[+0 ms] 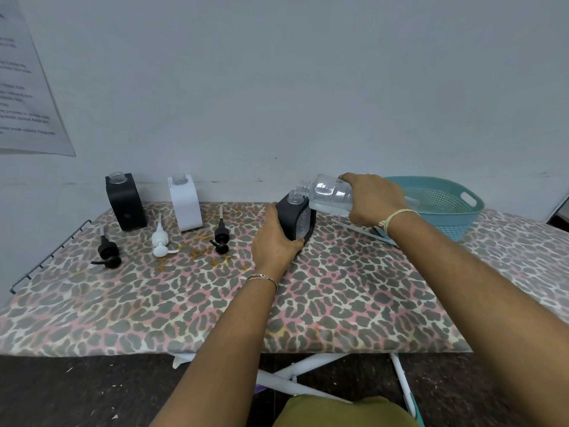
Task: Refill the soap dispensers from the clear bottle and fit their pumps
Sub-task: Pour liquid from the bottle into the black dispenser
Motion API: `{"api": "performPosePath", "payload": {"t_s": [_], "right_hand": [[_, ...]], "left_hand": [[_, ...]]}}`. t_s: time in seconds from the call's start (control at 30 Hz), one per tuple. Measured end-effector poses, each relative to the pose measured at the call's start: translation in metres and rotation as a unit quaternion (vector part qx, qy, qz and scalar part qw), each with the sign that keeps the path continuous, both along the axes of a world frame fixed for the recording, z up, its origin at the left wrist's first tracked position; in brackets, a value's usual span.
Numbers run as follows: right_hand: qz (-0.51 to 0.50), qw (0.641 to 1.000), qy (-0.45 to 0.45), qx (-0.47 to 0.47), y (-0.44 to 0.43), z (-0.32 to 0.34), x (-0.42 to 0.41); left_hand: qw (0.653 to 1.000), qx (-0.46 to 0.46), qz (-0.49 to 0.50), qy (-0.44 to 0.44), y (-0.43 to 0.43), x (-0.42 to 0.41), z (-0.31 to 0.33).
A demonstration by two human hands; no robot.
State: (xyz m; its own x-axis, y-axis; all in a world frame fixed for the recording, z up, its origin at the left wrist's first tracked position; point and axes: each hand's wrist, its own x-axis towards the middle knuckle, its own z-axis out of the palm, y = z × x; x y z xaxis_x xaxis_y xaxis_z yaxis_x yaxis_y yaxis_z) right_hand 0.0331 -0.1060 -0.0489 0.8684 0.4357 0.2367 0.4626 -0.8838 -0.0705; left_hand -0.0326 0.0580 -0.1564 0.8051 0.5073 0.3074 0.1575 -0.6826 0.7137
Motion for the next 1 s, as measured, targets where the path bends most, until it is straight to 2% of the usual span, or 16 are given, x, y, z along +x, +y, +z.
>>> {"api": "performPosePath", "payload": {"t_s": [1.0], "right_hand": [[-0.001, 1.0, -0.004, -0.011, 0.0003, 0.0031, -0.0025]], "left_hand": [[1.0, -0.003, 0.001, 0.005, -0.0013, -0.0017, 0.0022]]}}
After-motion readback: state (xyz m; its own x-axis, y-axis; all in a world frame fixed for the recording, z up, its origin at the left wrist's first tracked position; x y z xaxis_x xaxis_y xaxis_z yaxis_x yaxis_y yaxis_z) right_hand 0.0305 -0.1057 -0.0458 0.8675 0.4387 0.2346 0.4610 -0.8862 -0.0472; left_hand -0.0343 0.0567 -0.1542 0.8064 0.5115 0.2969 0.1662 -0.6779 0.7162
